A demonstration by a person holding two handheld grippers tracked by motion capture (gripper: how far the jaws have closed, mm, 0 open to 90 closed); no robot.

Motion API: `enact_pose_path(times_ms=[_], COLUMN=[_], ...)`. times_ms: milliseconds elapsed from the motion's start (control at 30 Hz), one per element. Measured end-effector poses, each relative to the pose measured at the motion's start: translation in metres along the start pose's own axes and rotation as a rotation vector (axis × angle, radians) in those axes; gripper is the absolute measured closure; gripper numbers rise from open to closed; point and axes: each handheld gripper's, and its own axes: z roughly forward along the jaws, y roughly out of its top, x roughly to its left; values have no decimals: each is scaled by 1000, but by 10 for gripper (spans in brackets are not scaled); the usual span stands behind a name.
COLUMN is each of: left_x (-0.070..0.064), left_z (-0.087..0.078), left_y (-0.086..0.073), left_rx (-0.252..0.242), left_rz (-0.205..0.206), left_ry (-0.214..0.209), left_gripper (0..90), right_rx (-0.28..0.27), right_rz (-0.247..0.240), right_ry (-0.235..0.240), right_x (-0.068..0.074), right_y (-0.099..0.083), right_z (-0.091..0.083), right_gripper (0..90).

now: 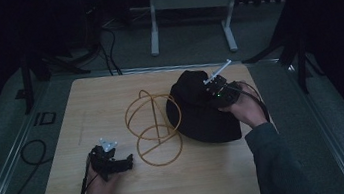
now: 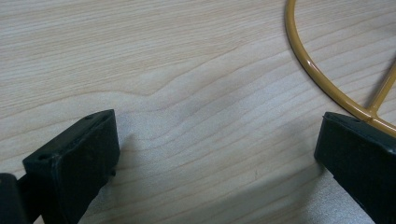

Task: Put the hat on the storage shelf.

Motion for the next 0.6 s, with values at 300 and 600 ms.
enact_pose_path(times_ms=[300, 600], left_x=[0, 0], left_z=[0, 0], left_y=[0, 0], left_rx=[3, 3], left_rz=[1, 1], left_ry=[-1, -1], left_gripper=[3, 3], right_rx=[-19, -43], right_rz=[-46, -46], right_ry=[17, 46], right_x=[6, 2], right_y=[3, 1], right_z=[-17, -28], right_gripper=[875, 876])
